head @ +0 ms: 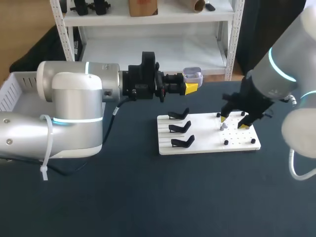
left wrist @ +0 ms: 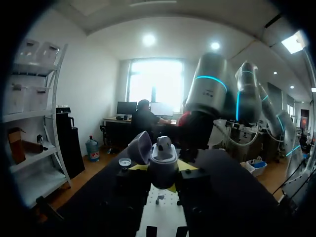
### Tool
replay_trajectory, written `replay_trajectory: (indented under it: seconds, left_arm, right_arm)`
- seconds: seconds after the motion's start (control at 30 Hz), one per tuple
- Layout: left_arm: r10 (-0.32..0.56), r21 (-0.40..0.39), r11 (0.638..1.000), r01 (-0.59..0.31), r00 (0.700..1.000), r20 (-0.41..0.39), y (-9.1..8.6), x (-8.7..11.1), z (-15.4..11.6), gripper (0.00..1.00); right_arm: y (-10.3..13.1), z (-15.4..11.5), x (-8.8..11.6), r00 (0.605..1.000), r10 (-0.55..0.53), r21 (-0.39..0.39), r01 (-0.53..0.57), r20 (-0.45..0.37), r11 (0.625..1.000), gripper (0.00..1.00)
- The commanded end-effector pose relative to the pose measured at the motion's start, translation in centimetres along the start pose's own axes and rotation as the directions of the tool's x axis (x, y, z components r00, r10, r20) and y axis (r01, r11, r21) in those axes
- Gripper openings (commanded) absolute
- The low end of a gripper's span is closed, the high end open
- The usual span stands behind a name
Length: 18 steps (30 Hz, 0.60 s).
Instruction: Pick up each earbud case from the left stands, insert the matching earbuds, close the lid, and place the case in the box.
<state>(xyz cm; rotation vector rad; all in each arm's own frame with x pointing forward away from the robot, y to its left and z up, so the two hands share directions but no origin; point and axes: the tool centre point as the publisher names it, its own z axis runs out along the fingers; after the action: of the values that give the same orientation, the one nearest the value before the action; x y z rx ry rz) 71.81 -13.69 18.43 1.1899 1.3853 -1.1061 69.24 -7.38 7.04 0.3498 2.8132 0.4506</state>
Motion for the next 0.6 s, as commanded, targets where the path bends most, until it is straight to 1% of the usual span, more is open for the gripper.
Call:
replay_trajectory:
  seconds: [0.03, 0.07, 0.13, 0.17, 0.23, 0.33, 0.37, 0.53, 0.57, 0.6]
  left_arm:
    - [0.001, -0.006, 1.0, -0.001, 1.0, 0.003, -0.1, 0.1, 0.0, 0.0]
    - [0.001, -0.006, 1.0, -0.001, 1.0, 0.003, -0.1, 0.1, 0.0, 0.0]
    - [0.001, -0.006, 1.0, -0.001, 1.0, 0.003, -0.1, 0.1, 0.0, 0.0]
    - [0.001, -0.006, 1.0, -0.001, 1.0, 0.003, -0.1, 0.1, 0.0, 0.0]
    - [0.001, -0.006, 1.0, -0.001, 1.0, 0.003, -0.1, 0.1, 0.0, 0.0]
    - [0.001, -0.006, 1.0, -0.001, 1.0, 0.003, -0.1, 0.1, 0.0, 0.0]
    - [0.001, -0.006, 1.0, -0.001, 1.0, 0.003, -0.1, 0.1, 0.0, 0.0]
    - [0.001, -0.006, 1.0, -0.001, 1.0, 0.003, -0.1, 0.1, 0.0, 0.0]
    - [0.001, -0.006, 1.0, -0.001, 1.0, 0.003, -0.1, 0.1, 0.0, 0.0]
    - [0.001, -0.006, 1.0, -0.001, 1.0, 0.003, -0.1, 0.1, 0.0, 0.0]
  right_arm:
    - [0.4, 1.8, 0.0, 0.998, 0.011, 0.021, -0.012, 0.059, 1.0, 0.55]
    - [0.4, 2.0, -0.1, 0.998, 0.015, 0.024, -0.017, 0.067, 1.0, 0.56]
    - [0.6, 2.4, 0.0, 0.997, 0.03, 0.026, -0.032, 0.074, 0.999, 0.66]
    - [0.7, 2.6, 0.0, 0.996, 0.045, 0.015, -0.046, 0.072, 0.999, 0.66]
    - [0.9, 2.9, 0.0, 0.996, 0.044, 0.018, -0.046, 0.076, 0.999, 0.64]
    - [0.9, 3.6, 0.0, 0.995, 0.048, 0.025, -0.05, 0.083, 0.998, 0.62]
    - [0.8, 3.8, -0.1, 0.995, 0.057, 0.027, -0.06, 0.084, 0.998, 0.58]
    - [0.2, 3.9, -0.3, 0.992, 0.091, 0.03, -0.094, 0.09, 0.995, 0.53]
    - [0.1, 3.9, -0.3, 0.992, 0.092, 0.03, -0.095, 0.09, 0.995, 0.5]
    - [0.0, 3.9, -0.2, 0.992, 0.092, 0.031, -0.095, 0.089, 0.995, 0.5]
